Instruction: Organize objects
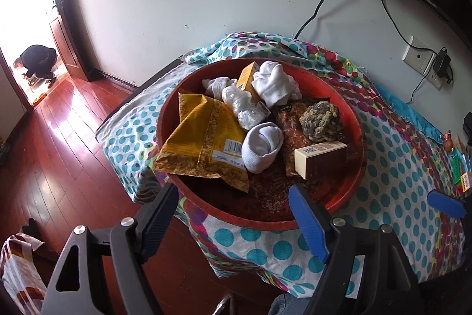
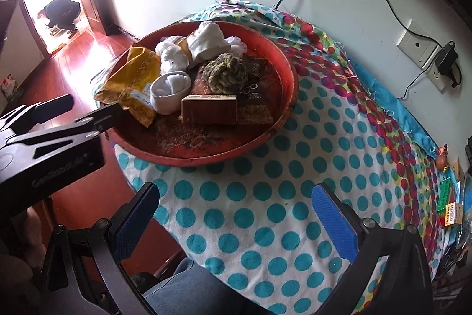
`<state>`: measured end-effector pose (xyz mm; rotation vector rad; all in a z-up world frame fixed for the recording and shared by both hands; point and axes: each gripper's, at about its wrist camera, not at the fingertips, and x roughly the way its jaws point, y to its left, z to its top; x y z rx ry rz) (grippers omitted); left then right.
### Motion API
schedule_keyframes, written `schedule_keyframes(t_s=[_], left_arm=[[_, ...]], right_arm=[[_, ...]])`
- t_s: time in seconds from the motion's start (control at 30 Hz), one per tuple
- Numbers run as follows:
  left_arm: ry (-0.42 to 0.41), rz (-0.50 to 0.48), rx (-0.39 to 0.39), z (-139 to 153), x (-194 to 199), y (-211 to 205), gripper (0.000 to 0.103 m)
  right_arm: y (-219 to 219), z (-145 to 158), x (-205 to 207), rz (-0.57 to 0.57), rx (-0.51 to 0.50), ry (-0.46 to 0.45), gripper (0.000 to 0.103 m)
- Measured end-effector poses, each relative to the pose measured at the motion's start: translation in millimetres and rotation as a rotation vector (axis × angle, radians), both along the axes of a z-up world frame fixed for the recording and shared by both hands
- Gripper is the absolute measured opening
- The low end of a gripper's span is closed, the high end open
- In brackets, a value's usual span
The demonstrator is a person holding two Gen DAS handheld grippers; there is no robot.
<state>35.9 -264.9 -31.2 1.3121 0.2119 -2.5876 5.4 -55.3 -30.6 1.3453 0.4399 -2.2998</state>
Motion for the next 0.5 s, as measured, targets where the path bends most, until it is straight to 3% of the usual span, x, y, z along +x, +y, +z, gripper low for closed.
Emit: schedule_keyframes(t_s=[0.5], left_arm=[[0.007,-0.054,-0.022,3.8,-12.3,16.0,0.079]], right_arm=[[1.1,-0.2,0.3,0.014,-0.019,-0.026,0.103]])
